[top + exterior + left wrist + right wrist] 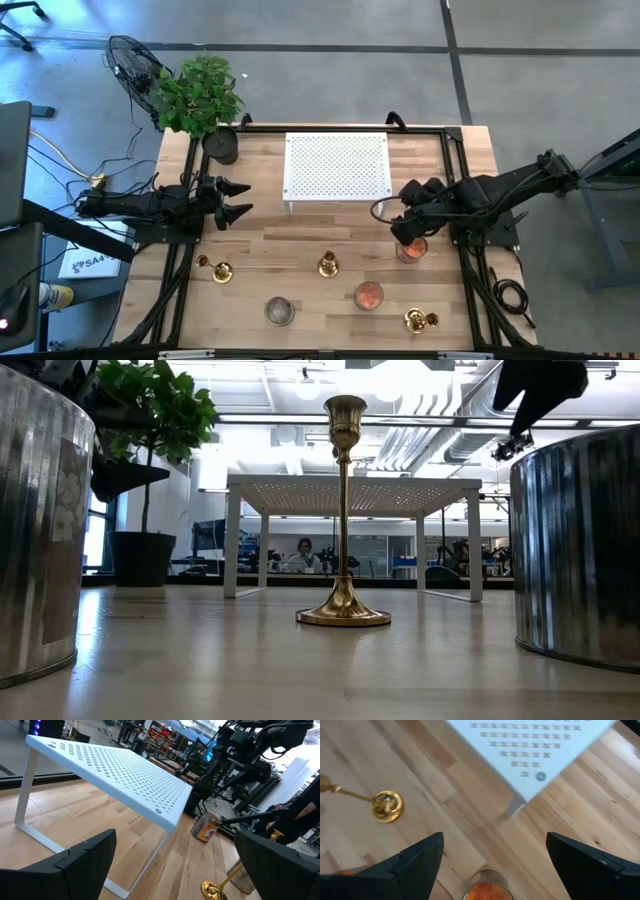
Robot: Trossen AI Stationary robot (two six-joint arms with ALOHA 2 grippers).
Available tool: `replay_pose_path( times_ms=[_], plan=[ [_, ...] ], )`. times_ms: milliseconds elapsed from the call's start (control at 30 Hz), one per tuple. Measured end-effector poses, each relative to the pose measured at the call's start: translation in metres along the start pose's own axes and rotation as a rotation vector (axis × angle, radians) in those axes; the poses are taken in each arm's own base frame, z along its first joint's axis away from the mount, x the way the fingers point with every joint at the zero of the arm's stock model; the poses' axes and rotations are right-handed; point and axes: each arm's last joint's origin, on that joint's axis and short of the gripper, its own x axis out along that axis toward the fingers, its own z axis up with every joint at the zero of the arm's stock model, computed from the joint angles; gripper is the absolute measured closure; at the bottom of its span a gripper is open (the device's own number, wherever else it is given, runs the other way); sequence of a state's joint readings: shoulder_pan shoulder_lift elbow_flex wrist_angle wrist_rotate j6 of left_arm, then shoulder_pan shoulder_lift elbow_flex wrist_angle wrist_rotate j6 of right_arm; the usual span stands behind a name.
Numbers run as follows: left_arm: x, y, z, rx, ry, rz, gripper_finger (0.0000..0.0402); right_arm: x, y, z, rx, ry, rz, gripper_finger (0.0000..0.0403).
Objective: Pick & Place candle stick holders
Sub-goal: Put the top right orange scented candle on the shelf
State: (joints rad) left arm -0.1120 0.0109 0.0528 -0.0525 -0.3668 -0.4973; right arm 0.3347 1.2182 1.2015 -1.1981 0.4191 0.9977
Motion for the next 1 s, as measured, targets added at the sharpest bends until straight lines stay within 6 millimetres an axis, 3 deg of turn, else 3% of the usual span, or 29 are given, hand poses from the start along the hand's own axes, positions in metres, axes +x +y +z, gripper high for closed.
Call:
replay_pose_path(
  times_ms=[267,700,1000],
  plan=[
    [0.0,0.0,0.0,0.001,0.0,0.0,0.0002,0.0,-0.001,0.0,0.016,0.006,-0.005,0.0007],
    [0.0,0.0,0.0,0.002,0.0,0.0,0.0002,0.002,0.0,0.005,0.031,0.024,0.042,0.0003],
    [0.0,0.0,0.0,0.002,0.0,0.0,0.0002,0.025,-0.005,-0.022,0.122,0.222,0.001,0.0003]
  ],
)
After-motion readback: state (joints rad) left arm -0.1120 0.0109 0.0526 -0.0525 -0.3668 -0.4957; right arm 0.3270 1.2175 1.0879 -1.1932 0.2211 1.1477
